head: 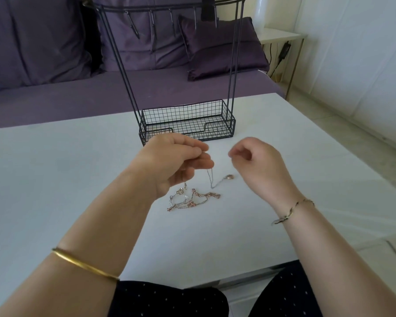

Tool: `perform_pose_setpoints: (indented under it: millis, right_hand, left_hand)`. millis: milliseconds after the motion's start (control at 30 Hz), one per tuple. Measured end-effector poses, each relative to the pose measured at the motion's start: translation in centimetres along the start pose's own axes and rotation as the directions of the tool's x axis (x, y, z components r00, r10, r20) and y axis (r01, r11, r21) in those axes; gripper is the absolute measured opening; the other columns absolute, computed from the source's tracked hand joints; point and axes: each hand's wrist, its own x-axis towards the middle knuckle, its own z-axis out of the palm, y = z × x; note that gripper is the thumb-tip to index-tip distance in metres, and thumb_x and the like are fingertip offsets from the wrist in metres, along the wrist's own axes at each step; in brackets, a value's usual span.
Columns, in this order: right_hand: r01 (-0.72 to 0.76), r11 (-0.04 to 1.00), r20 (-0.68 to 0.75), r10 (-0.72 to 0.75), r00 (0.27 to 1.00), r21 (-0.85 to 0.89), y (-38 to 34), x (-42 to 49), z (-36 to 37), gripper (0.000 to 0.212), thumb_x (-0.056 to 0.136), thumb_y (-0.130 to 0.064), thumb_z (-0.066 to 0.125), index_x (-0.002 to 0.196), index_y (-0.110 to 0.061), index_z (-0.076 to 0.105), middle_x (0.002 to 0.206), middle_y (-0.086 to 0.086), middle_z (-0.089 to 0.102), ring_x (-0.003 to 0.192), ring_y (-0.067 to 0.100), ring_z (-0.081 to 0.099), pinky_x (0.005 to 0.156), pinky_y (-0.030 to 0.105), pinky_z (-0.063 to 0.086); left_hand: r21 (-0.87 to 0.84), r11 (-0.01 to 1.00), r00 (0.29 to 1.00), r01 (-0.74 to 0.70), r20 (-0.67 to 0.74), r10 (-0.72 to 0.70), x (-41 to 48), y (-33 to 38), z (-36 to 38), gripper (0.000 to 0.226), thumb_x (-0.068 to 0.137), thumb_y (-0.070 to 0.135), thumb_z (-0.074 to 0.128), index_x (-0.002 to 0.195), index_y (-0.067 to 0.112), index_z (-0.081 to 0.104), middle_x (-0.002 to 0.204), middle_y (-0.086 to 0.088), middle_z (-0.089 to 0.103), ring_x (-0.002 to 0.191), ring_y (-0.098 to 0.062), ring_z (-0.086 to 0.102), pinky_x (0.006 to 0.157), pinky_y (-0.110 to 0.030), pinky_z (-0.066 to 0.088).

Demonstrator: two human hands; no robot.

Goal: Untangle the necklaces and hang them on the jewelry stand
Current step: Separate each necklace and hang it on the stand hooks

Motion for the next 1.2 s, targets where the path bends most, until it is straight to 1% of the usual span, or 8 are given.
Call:
perform_pose_setpoints:
  millis: [100, 200, 300, 567, 800, 900, 1000, 1200]
  right_hand:
    - [-0.178, 0.841, 0.157, 0.112, 0.981, 0.511, -2.1, -1.2, 0.2, 0.012, 0.087, -0.003, 0.048, 0.083, -0.01, 0.057, 0.073, 0.007, 0.068, 0.065, 0.019, 0.066, 0.066, 0.035, 0.055]
    - [-0.415, 0.68, 0.435, 0.155, 0.887, 0.604, -2.9, -1.5, 0.5, 0.01, 0.09, -0.004, 0.042, 0.09, -0.009, 0.051, 0.083, 0.015, 0.07, 0.076, 0.025, 0.068, 0.078, 0.04, 0.055]
    - [-0.552, 0.537, 0.635, 0.039, 0.772, 0.638, -3.6, -2.0, 1.0, 0.01, 0.091, -0.002, 0.043, 0.095, -0.008, 0.05, 0.088, 0.02, 0.066, 0.082, 0.03, 0.066, 0.079, 0.043, 0.054]
    - [-0.375, 0.536, 0.404, 0.068, 0.912, 0.756, -3.5, -2.3, 2.4, 0.02, 0.083, 0.008, 0.062, 0.095, -0.002, 0.049, 0.074, 0.019, 0.065, 0.058, 0.023, 0.064, 0.058, 0.027, 0.057]
    - [-0.411, 0.514, 0.416, 0.112, 0.902, 0.753, -3.6, -2.5, 2.8, 0.003, 0.087, 0.003, 0.06, 0.084, 0.005, 0.06, 0.062, 0.012, 0.065, 0.049, 0.017, 0.063, 0.05, 0.023, 0.054]
    - [-0.347, 0.645, 0.375, 0.1, 0.922, 0.681, -3.5, -2.5, 2.4, 0.009, 0.088, -0.002, 0.06, 0.079, -0.002, 0.061, 0.061, 0.009, 0.065, 0.046, 0.015, 0.06, 0.047, 0.022, 0.051]
    - [-0.21, 0.773, 0.232, 0.084, 0.969, 0.598, -3.3, -1.9, 1.5, 0.013, 0.086, -0.006, 0.062, 0.074, -0.009, 0.062, 0.06, 0.002, 0.06, 0.048, 0.011, 0.052, 0.045, 0.02, 0.045]
    - [-0.182, 0.607, 0.111, 0.153, 0.982, 0.774, -2.8, -0.8, 0.2, 0.015, 0.085, -0.003, 0.059, 0.072, -0.011, 0.059, 0.073, 0.004, 0.06, 0.056, 0.014, 0.055, 0.049, 0.023, 0.045]
  left_hand:
    - [-0.148, 0.989, 1.0, 0.008, 0.006, -0.008, 0.1, 0.0, 0.4, 0.019, 0.093, -0.005, 0.05, 0.087, 0.004, 0.065, 0.062, -0.007, 0.068, 0.053, -0.011, 0.067, 0.041, -0.015, 0.048]
    - [-0.254, 0.967, 0.999, -0.031, -0.032, 0.023, 0.3, -0.1, 0.5, 0.018, 0.093, -0.006, 0.048, 0.088, 0.002, 0.064, 0.062, -0.01, 0.067, 0.05, -0.011, 0.065, 0.045, -0.017, 0.051]
    - [-0.295, 0.952, 0.995, -0.078, -0.082, 0.056, 0.6, -0.2, 0.5, 0.014, 0.093, -0.007, 0.048, 0.092, -0.001, 0.062, 0.065, -0.013, 0.065, 0.051, -0.012, 0.065, 0.048, -0.019, 0.053]
    - [-0.273, 0.95, 0.981, -0.154, -0.153, 0.115, 0.9, -0.4, 0.6, 0.013, 0.092, -0.005, 0.052, 0.102, -0.004, 0.061, 0.079, -0.017, 0.065, 0.06, -0.015, 0.068, 0.056, -0.018, 0.056]
    - [-0.266, 0.939, 0.97, -0.215, -0.173, 0.173, 1.1, -0.6, 1.0, 0.01, 0.092, -0.005, 0.053, 0.092, 0.0, 0.062, 0.078, -0.016, 0.066, 0.064, -0.017, 0.07, 0.06, -0.019, 0.056]
    - [-0.212, 0.951, 0.963, -0.223, -0.199, 0.182, 1.2, -0.6, 0.7, 0.01, 0.092, -0.004, 0.054, 0.094, 0.001, 0.062, 0.079, -0.014, 0.067, 0.065, -0.016, 0.07, 0.06, -0.021, 0.056]
    - [0.053, 0.974, 0.951, -0.22, -0.212, 0.226, 1.4, -0.8, 0.0, 0.011, 0.091, -0.002, 0.055, 0.091, 0.005, 0.063, 0.075, -0.009, 0.067, 0.061, -0.012, 0.066, 0.059, -0.022, 0.058]
    - [0.072, 0.993, 0.995, -0.098, -0.013, 0.099, 1.1, -0.8, 0.2, 0.008, 0.09, 0.003, 0.06, 0.084, 0.003, 0.065, 0.067, -0.008, 0.068, 0.05, -0.008, 0.062, 0.05, -0.018, 0.053]
